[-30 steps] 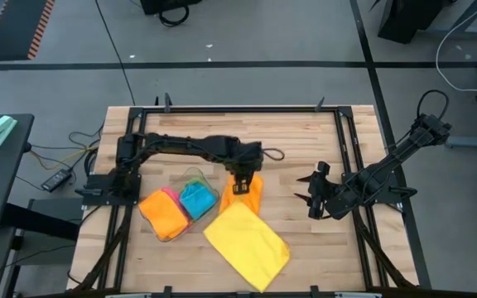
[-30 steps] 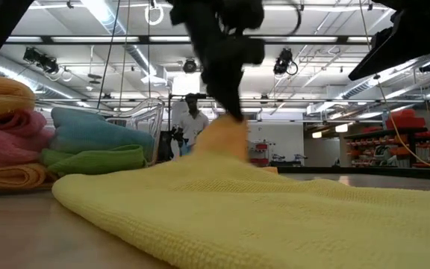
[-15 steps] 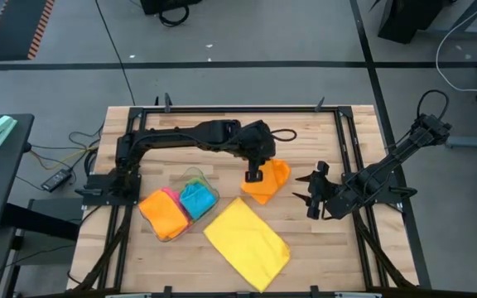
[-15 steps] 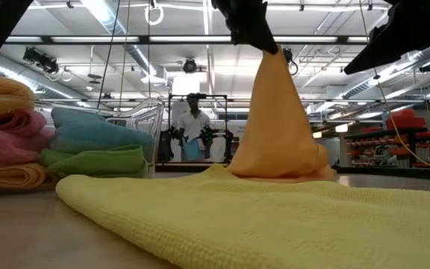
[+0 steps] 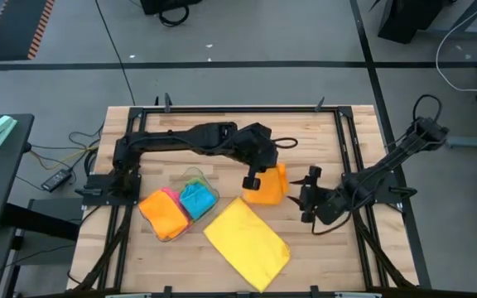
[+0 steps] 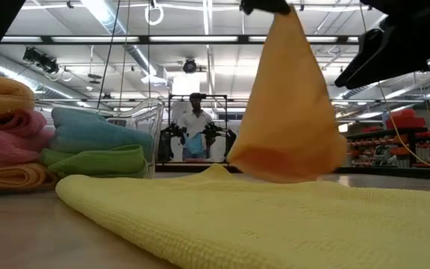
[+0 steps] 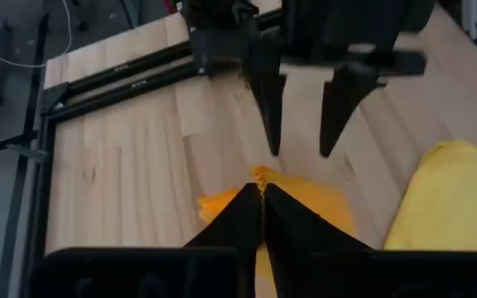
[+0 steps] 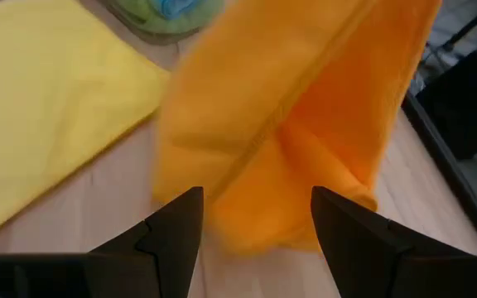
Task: Fold microfiber towels
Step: Fold the orange microfiber cloth
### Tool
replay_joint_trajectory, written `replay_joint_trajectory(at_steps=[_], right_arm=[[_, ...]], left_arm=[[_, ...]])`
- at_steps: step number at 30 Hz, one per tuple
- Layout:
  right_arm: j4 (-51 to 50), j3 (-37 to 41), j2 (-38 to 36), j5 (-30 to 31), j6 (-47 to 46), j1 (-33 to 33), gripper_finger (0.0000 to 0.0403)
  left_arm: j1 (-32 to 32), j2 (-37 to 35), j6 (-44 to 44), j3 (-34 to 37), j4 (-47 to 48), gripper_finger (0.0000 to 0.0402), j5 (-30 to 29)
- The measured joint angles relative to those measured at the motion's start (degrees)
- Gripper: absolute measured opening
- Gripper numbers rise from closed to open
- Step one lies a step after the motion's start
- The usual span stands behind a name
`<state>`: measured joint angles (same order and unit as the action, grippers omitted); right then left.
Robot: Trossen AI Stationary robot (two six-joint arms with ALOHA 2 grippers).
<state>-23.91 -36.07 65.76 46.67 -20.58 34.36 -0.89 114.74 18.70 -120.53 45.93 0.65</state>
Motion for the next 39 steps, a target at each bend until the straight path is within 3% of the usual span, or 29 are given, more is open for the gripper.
replay_joint_trajectory(at_steps=[5,9,15,19,22,29,34,39], right_arm=[[3.8,0.0,0.3,-3.6,5.9,-2.8,0.0231],[10.1,0.0,-0.2,-16.2,10.7,-5.8,0.022],[11.8,0.0,-0.4,-34.6,13.2,-8.5,0.0201],[18.4,0.0,0.2,-42.7,14.6,-9.9,0.0191],[19.7,0.0,0.3,-42.4,14.6,-10.4,0.0185],[19.4,0.0,2.1,-35.8,14.4,-11.4,0.0181],[24.0,0.0,8.8,-35.8,15.3,-11.4,0.0179],[28.8,0.0,16.6,-34.3,16.7,-11.5,0.0172]], left_arm=[[1.2,-0.2,0.0,-3.9,0.5,0.0009,-0.1],[1.6,-0.2,0.0,-4.5,0.5,0.0016,0.0],[2.1,-0.1,0.0,-4.5,2.7,0.0022,-0.2],[2.5,-0.1,0.0,-4.5,2.8,0.0008,-0.2],[2.5,-0.1,-0.1,-4.5,2.9,0.0013,-0.4],[2.9,-0.1,-0.5,-4.5,2.8,0.0024,-0.7],[3.0,-0.1,-0.3,-4.5,2.5,0.0008,-3.8],[3.0,-0.1,-0.5,-4.5,1.9,0.0026,-4.7]])
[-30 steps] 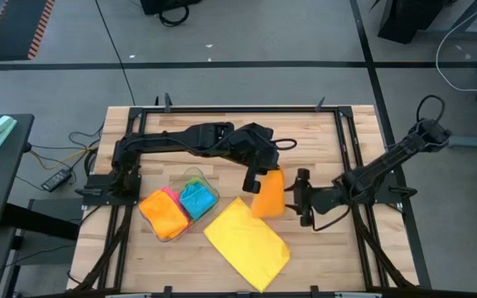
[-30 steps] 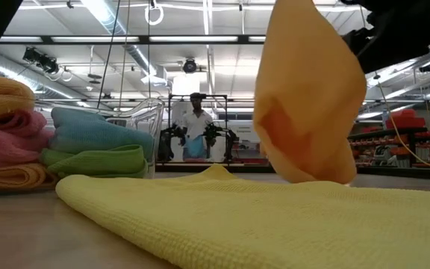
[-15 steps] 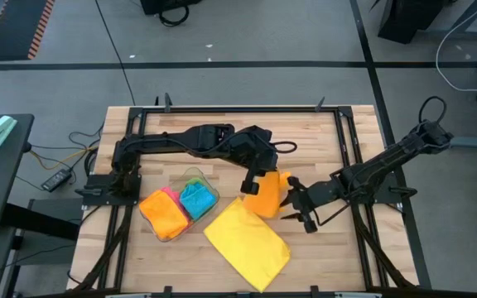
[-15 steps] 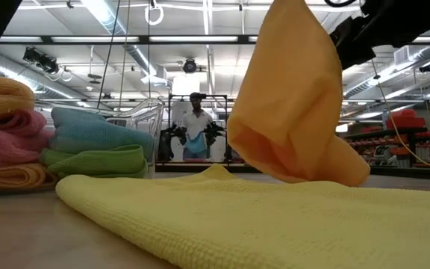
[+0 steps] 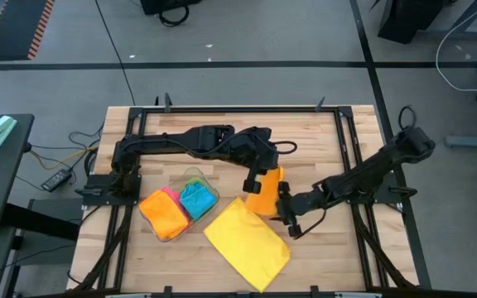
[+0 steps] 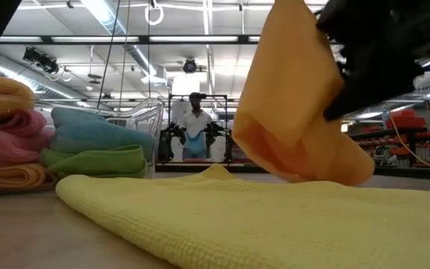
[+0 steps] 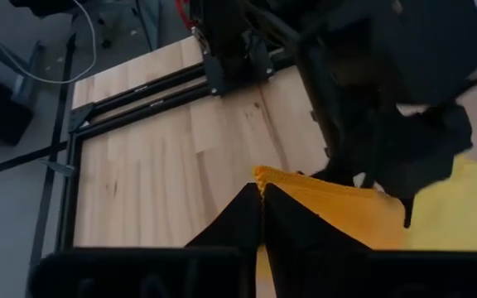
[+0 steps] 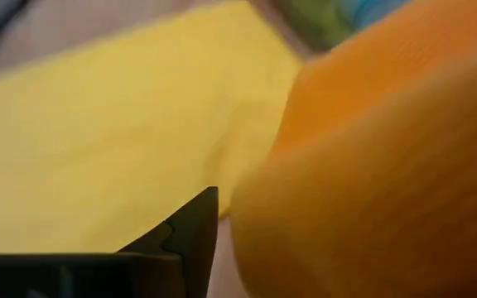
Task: Fold microfiber towels
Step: Fold the orange microfiber cloth
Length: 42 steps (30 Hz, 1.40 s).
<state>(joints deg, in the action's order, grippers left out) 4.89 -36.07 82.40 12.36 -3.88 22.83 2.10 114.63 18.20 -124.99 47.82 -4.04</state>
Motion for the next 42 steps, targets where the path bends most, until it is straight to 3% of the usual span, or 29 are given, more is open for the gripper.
replay_joint_trajectory(at_steps=[7,14,19,29,35,42], right_arm=[[3.1,0.0,6.2,0.0,-1.3,-0.7,0.0158],[4.1,0.0,6.2,0.5,-0.6,-2.3,0.0141],[3.5,0.0,6.8,-0.6,-1.2,-2.6,0.0123],[1.9,0.0,9.9,-6.3,-12.6,-1.4,0.0113],[0.4,0.0,9.8,-6.1,-14.0,2.5,0.0111],[-1.2,0.0,9.8,-1.9,-15.5,4.5,0.011]], left_arm=[[0.4,-2.9,0.0,0.0,1.8,0.0008,-3.4],[0.4,-3.7,-1.5,0.1,3.7,0.0027,-3.5],[0.5,-3.7,-2.5,0.0,6.6,0.001,-3.8],[0.5,-3.7,-4.5,0.0,10.4,0.0028,-5.2],[0.5,-3.7,-4.5,0.0,12.3,0.0008,-5.9],[0.5,-3.9,-4.4,0.0,12.6,0.0029,-5.9]])
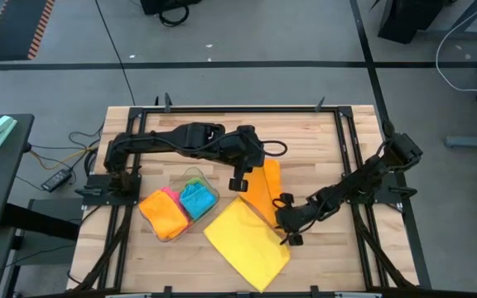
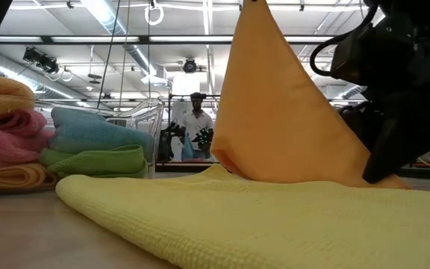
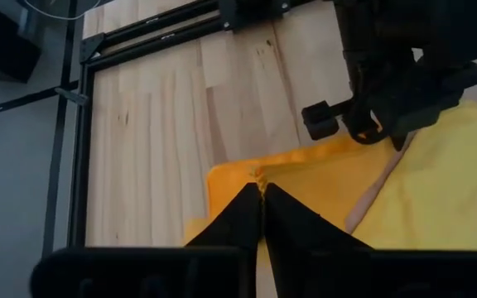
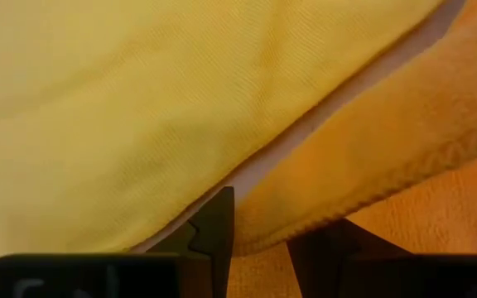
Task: Fold microfiber towels
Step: Fold the orange microfiber cloth
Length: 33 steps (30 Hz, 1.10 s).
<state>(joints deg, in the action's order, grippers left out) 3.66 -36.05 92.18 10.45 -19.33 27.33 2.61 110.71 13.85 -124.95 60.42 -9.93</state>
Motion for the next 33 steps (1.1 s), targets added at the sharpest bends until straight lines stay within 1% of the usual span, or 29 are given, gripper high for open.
replay_joint_trajectory(at_steps=[6,8,12,16,19,21,23,25,27,30,33], right_arm=[[-1.1,0.0,0.0,-1.0,-2.7,0.0,0.011],[-1.4,0.0,-0.4,-1.1,-2.8,0.0,0.011],[-1.4,-0.3,-0.6,-0.6,-1.3,0.0,0.011],[-3.0,-0.3,-0.6,0.4,-0.2,-0.1,0.0107],[-4.9,-0.3,-0.6,0.4,-0.2,0.0,0.0089],[-5.6,-0.3,-0.6,0.4,-0.2,0.0,0.0063],[-6.4,-0.3,-0.9,-1.0,-0.2,0.0,0.0032],[-9.0,-0.3,-2.7,-1.7,-0.1,0.0,0.001],[-13.3,-0.9,-5.5,-1.7,-0.4,0.0,0.0008],[-21.3,-3.0,-11.1,-1.3,0.3,-0.4,0.0008],[-33.4,-7.1,-16.9,-1.3,2.0,-2.1,0.0008]], left_arm=[[0.0,-2.2,-0.2,-0.1,0.2,0.0008,0.0],[0.0,-3.1,-0.3,-0.1,0.9,0.0009,0.0],[0.0,-3.4,-1.3,0.0,1.2,0.0025,0.0],[0.0,-3.5,-1.4,0.0,1.8,0.0015,0.0],[0.0,-3.5,-1.8,0.0,2.6,0.0007,0.0],[0.0,-3.5,-2.6,0.0,3.1,0.001,0.0],[0.0,-3.5,-2.8,0.0,4.2,0.0019,0.1],[0.2,-3.5,-2.9,0.0,5.1,0.0025,0.1],[0.5,-3.5,-3.0,0.0,5.4,0.0022,0.1],[0.5,-3.5,-2.5,0.0,5.3,0.0009,1.8],[-0.2,-3.5,-1.6,0.0,5.0,0.0009,2.4]])
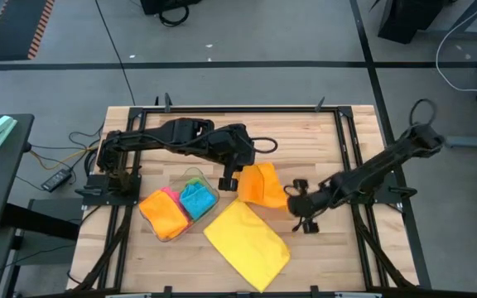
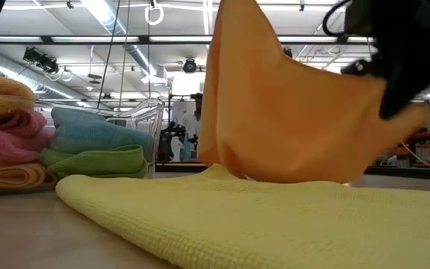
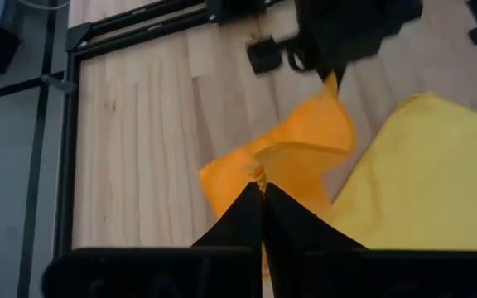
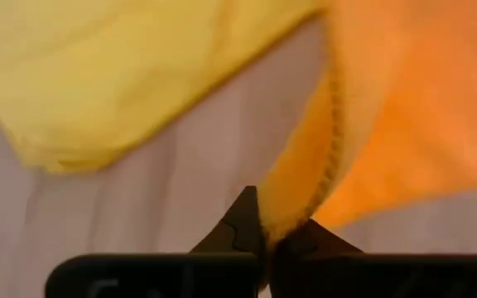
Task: Fold microfiber towels
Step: Fold the orange microfiber cloth
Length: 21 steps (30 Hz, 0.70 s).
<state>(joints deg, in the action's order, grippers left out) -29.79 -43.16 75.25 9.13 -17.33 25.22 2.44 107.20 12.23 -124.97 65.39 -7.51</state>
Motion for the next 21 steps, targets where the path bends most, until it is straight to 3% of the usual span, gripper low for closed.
replay_joint_trajectory(at_steps=[4,9,15,21], right_arm=[[-19.6,-7.9,-5.8,1.9,3.3,-2.9,0.0007],[-35.5,-18.0,-9.7,4.7,10.7,-7.5,0.0007],[-37.7,-20.9,-11.7,6.5,21.8,-15.3,0.0006],[-39.5,-20.9,-11.5,22.9,34.7,-26.7,0.0006]], left_arm=[[-1.8,0.0,0.3,0.0,-0.3,0.0024,-0.2],[-4.4,-0.4,3.3,0.0,-0.8,0.0011,0.9],[-10.4,-0.4,6.3,1.3,-6.6,0.0016,6.2],[-17.8,-0.3,12.6,1.8,-11.8,0.0009,6.3]])
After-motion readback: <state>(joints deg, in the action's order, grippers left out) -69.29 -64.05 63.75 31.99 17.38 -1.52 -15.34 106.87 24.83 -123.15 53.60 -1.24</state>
